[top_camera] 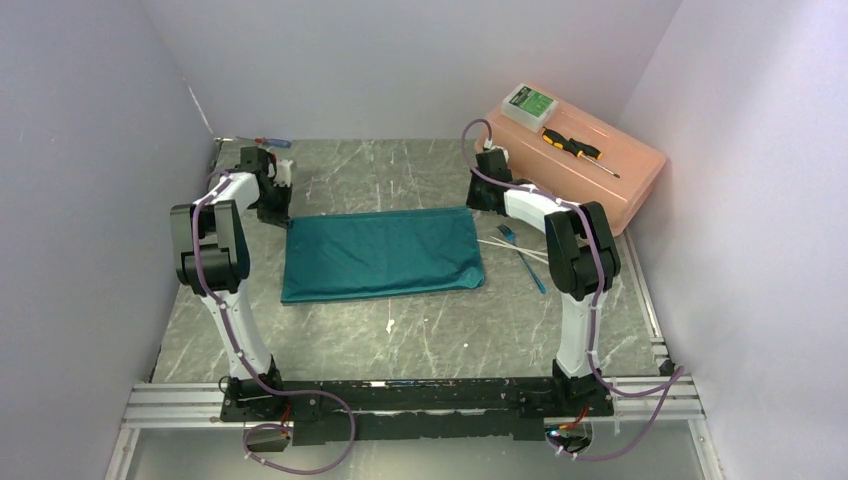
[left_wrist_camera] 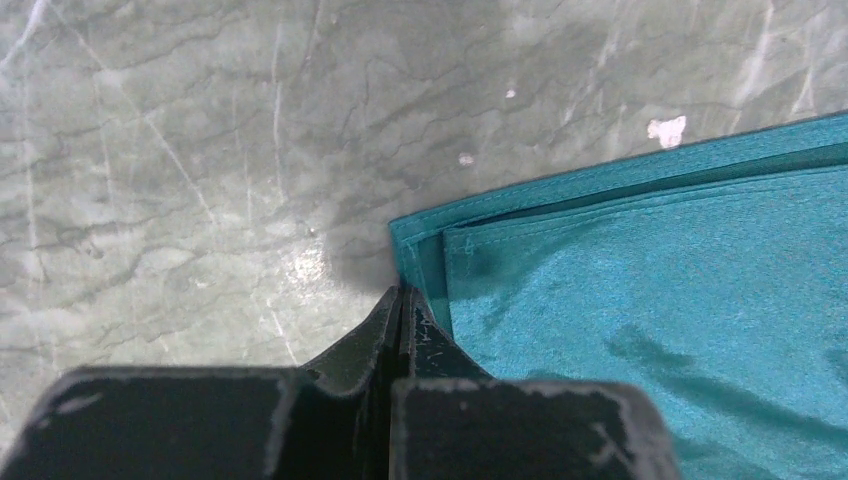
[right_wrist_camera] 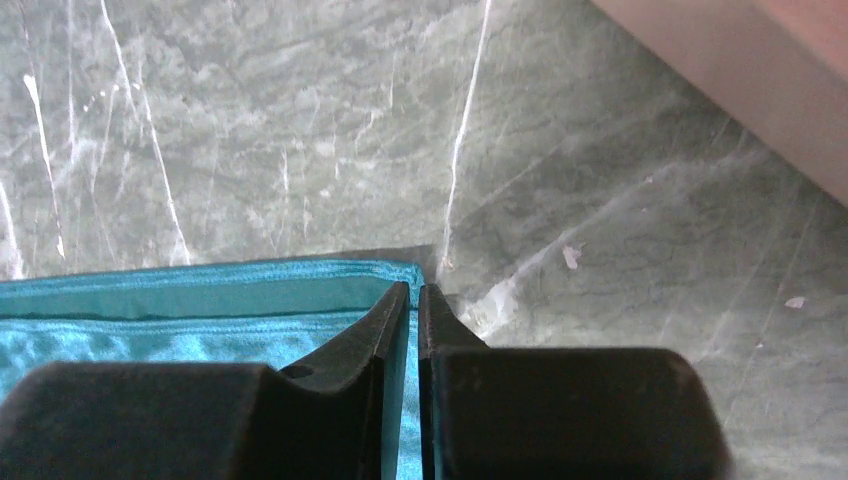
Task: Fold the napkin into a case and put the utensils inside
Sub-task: Smooth out the rectangle-folded napkin at the center of the board.
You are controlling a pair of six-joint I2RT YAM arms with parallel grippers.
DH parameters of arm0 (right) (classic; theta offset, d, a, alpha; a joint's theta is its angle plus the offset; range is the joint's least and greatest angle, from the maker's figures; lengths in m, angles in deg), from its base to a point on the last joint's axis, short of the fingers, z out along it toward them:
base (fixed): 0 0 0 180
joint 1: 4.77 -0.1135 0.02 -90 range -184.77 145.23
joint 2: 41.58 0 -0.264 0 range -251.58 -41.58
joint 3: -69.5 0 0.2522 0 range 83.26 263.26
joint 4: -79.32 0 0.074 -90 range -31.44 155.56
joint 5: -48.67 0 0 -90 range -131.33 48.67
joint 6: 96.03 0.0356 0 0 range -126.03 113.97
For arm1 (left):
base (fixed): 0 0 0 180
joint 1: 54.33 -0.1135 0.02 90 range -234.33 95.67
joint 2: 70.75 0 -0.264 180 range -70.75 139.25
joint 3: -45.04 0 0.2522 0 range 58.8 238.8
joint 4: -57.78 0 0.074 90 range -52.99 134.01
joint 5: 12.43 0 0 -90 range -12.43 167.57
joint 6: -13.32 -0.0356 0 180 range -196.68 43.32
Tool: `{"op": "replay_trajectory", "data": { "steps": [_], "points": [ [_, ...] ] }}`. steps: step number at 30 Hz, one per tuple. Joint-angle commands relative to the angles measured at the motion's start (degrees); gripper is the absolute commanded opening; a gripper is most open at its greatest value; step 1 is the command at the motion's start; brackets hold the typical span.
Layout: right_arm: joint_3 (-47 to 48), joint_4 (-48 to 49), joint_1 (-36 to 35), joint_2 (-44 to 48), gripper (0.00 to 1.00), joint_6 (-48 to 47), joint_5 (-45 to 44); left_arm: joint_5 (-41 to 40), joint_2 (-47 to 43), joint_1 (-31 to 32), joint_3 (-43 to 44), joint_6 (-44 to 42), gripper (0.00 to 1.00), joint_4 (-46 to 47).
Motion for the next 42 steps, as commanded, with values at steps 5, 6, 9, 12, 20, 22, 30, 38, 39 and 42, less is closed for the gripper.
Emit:
{"op": "replay_trajectory", "data": {
  "steps": [5,6,9,12,20,22,30,38,39,42],
  "points": [
    [4.6,-0.5,0.0,-2.6,0.18,-1.9,-3.6,-4.7,-4.7,0.5,-1.8,1.1,0.03,1.9],
    [4.9,-0.6,0.0,-2.9,0.18,-1.9,-3.6,-4.7,-5.0,0.4,-1.8,1.0,0.03,2.1],
    [4.7,-0.2,-0.1,-2.6,0.24,-2.4,-3.0,-3.5,-5.6,0.5,-0.8,1.1,0.06,0.5],
    [3.6,1.0,-0.8,-0.7,0.23,-2.8,-2.9,-0.7,-6.6,0.5,0.9,0.9,0.11,-2.4],
    [5.3,0.7,-2.1,-1.6,0.0,-2.8,-0.5,9.7,-7.1,3.0,6.7,-1.8,0.27,-9.7],
    [6.5,-0.4,-2.2,-3.1,0.0,-2.4,-0.5,11.5,-6.1,4.6,6.4,-2.6,0.27,-9.4],
    [9.6,-5.1,-2.2,-7.4,0.0,-2.2,-3.0,6.7,0.5,6.4,5.6,-3.3,0.24,-4.7],
    [10.0,-7.3,-1.6,-8.4,0.0,-1.7,-4.7,1.0,0.2,6.4,2.0,-4.8,0.23,-1.7],
    [10.0,-7.3,-1.4,-8.4,0.0,-1.7,-4.8,0.0,0.2,6.4,1.5,-5.0,0.23,-1.3],
    [9.7,-7.2,-1.0,-8.3,0.0,-1.5,-4.8,-3.7,0.1,6.4,-0.1,-5.4,0.22,0.2]
  ]
}}
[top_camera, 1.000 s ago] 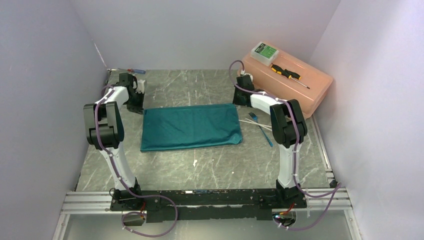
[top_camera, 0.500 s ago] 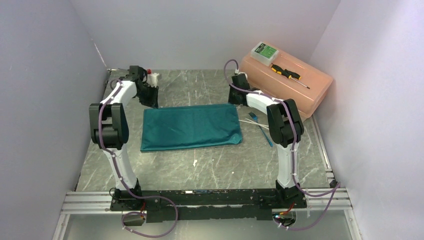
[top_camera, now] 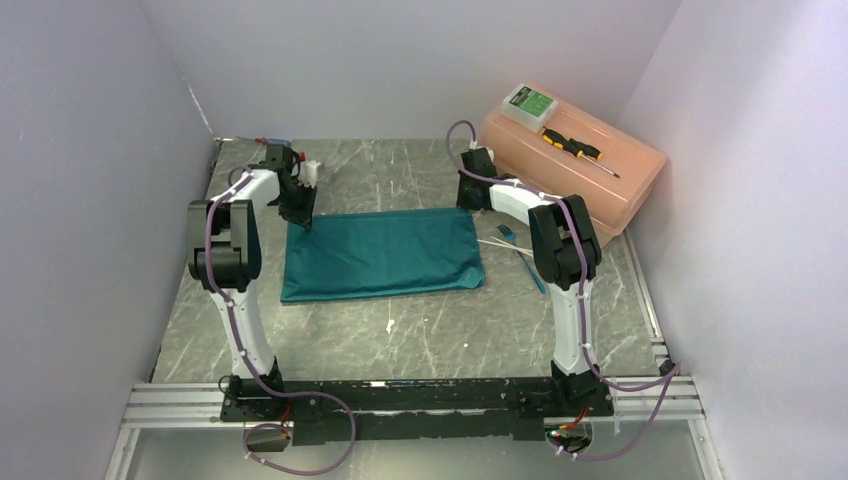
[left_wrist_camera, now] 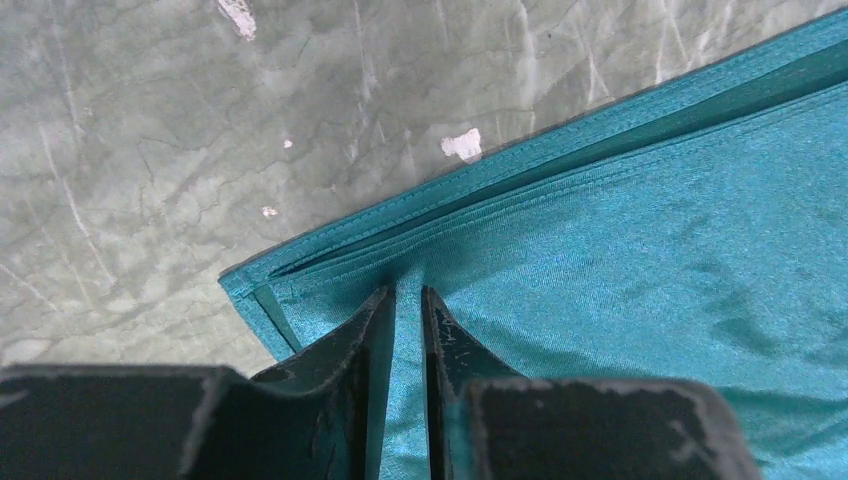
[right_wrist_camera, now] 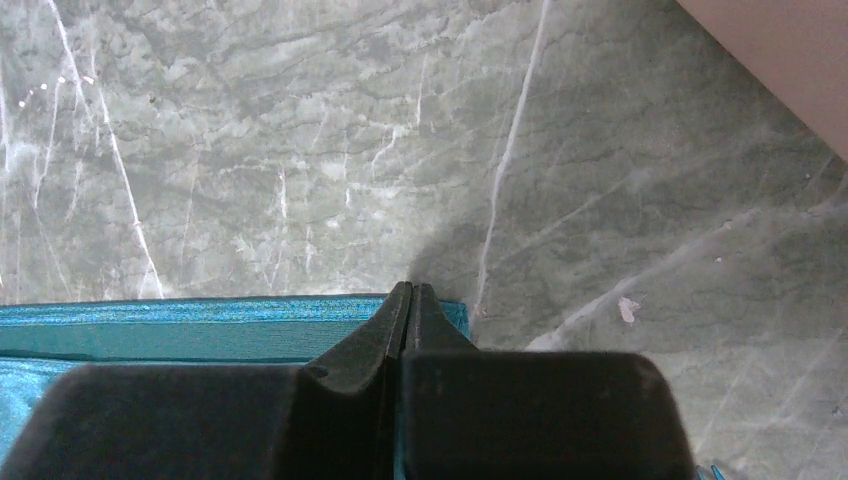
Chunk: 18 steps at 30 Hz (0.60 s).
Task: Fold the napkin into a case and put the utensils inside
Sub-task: Smooth out the rectangle-folded napkin at the center of the board.
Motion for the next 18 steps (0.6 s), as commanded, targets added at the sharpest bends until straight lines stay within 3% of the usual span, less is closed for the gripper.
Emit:
{"op": "replay_trajectory", "data": {
  "steps": [1,5,18],
  "points": [
    [0.0,-1.9,1.2,0.2,0.0,0.3,-2.4,-7.2,-1.3,0.1,-2.5,-2.1,0.22,3.4],
    [-0.9,-1.3,1.6,0.6,0.0,0.3,-2.2,-10.4,-2.0,-0.4,-4.4,-2.4,0.22,5.3],
    [-1.4,0.0,1.6,1.5,0.0,-0.2,-0.6,-8.5,-1.6,-0.6,-4.1,-0.1,0.22,5.0]
  ]
}}
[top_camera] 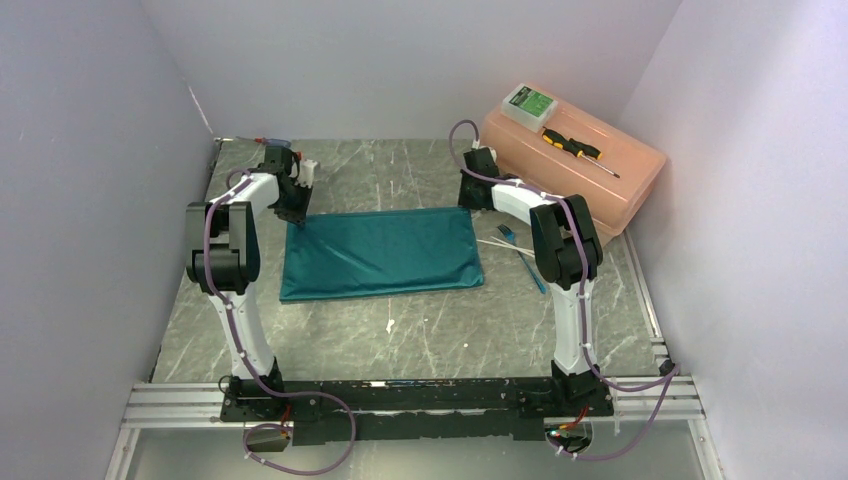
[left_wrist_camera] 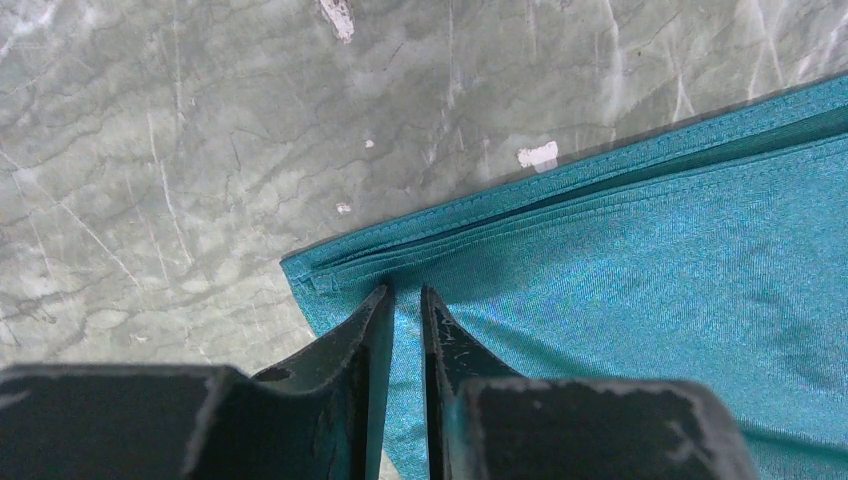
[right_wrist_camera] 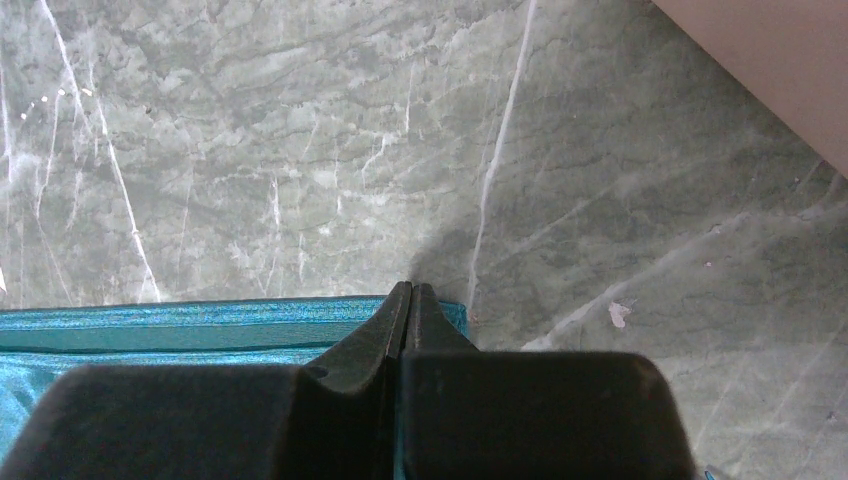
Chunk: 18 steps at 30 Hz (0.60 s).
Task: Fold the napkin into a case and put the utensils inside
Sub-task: Smooth out the rectangle-folded napkin at the center of the board.
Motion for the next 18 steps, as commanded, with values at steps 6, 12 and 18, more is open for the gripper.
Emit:
{"op": "replay_trajectory", "data": {
  "steps": [6,12,18],
  "points": [
    [-3.9,0.7,0.7,9.2,0.3,0.2,-3.3,-0.6,-0.9,-0.3,-1.3,0.2,0.22,-1.0],
    [-15.9,2.6,-3.3,24.5,0.37,3.8,-4.4,-0.8,-1.3,-0.2,-1.4,-0.2,0.22,-1.1],
    [-33.5,4.4,-8.7,34.8,0.05,10.0,2.2,-0.9,-1.5,-0.2,-2.0,-0.5,0.23,-0.5]
  ]
}}
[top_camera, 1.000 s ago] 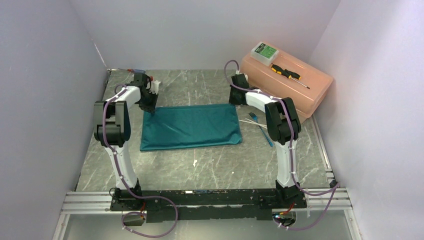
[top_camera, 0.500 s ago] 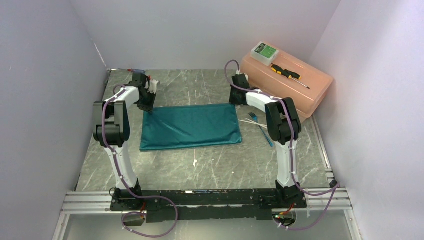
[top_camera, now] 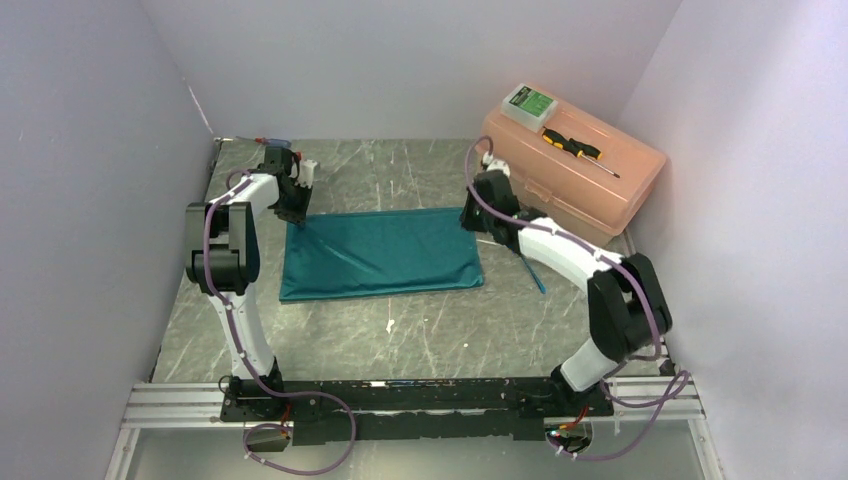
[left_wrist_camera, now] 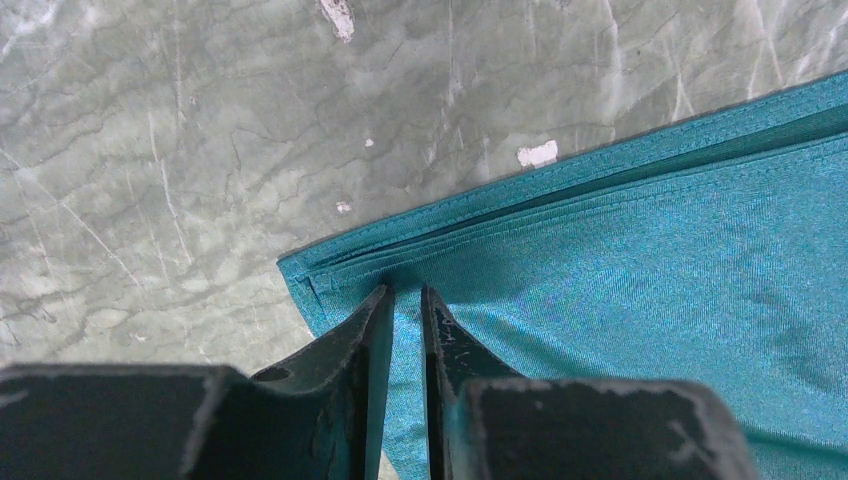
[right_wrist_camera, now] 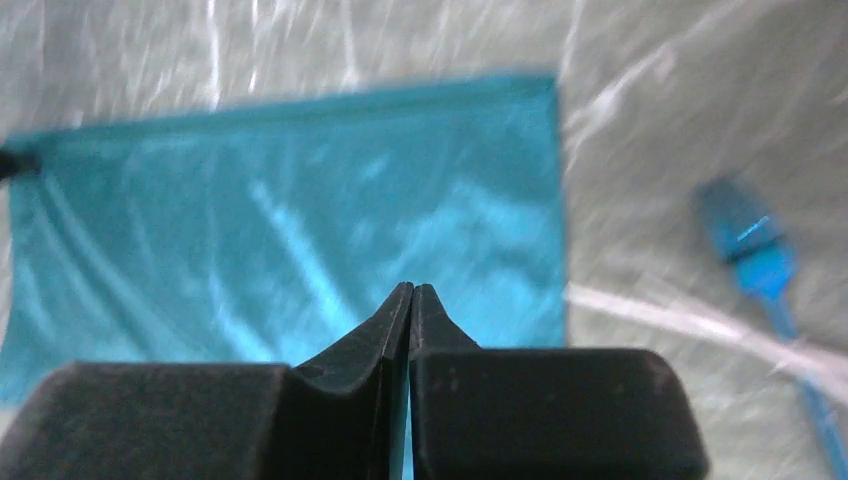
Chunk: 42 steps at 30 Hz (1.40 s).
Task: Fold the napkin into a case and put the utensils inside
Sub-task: Smooth out the rectangle-folded napkin at the center of the board, then pick up the rectangle-folded napkin from the center of the board.
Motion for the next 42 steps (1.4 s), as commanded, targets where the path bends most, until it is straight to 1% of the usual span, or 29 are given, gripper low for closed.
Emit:
{"op": "replay_trajectory", "data": {
  "steps": [1,4,7,12,17,18,20,21,22,23,24,26,30,33,39,42],
  "points": [
    [-12.7,1.6,-3.4,5.5,0.01,6.2,4.6,-0.9,-1.3,-0.2,-1.7,-0.7,0.23,-0.8],
    [-22.2,2.6,-3.4,10.6,0.0,8.4,5.3,-1.1,-1.2,-0.2,-1.7,-1.0,0.23,-0.6],
    [-27.1,2.6,-3.0,13.3,0.0,8.6,5.0,-1.5,-1.3,-0.1,-1.9,-0.9,0.22,0.1],
    [-28.9,1.8,-2.0,12.2,0.0,7.7,4.6,-2.0,-0.9,0.1,-1.7,-1.3,0.22,-0.2],
    [-27.2,0.2,-1.7,13.0,0.0,6.9,5.8,-1.9,-1.0,0.2,-1.7,-1.4,0.22,-0.2],
    [-26.6,-0.7,-1.5,13.9,0.06,7.0,6.0,-1.9,-1.0,0.2,-1.6,-1.3,0.22,-0.3],
    [-25.3,-3.6,-0.7,15.9,0.29,7.7,6.1,-1.9,-1.0,0.3,-1.4,-1.4,0.22,-0.6],
    [-25.1,-4.7,-0.2,17.3,0.43,8.3,6.1,-1.9,-1.1,0.4,-1.3,-1.4,0.22,-0.6],
    [-25.0,-6.1,0.1,18.4,0.53,9.4,5.7,-1.9,-1.1,0.4,-1.4,-1.5,0.22,-0.7],
    [-25.0,-7.3,0.5,19.3,0.59,10.7,5.4,-1.7,-1.1,0.4,-1.3,-1.5,0.22,-0.7],
    [-25.2,-8.3,0.9,19.8,0.61,12.3,5.8,-1.7,-1.1,0.4,-1.4,-1.5,0.22,-0.8],
    [-26.4,-8.7,1.3,19.7,0.62,16.0,7.9,-1.6,-1.2,0.4,-1.6,-1.6,0.22,-0.7],
    [-29.3,-5.2,1.4,17.0,0.62,22.9,12.5,-1.4,-1.3,0.4,-1.7,-1.7,0.22,-0.8],
    [-30.7,-1.2,1.7,15.2,0.62,25.3,14.0,-1.3,-1.3,0.4,-1.6,-1.6,0.22,-0.8],
    [-29.8,-0.2,2.9,12.3,0.57,27.9,11.5,-0.8,-1.4,0.4,-1.3,-1.6,0.22,-1.1],
    [-30.6,1.7,3.7,11.3,0.53,29.3,10.6,-0.7,-1.4,0.4,-1.2,-1.4,0.22,-1.0]
  ]
}}
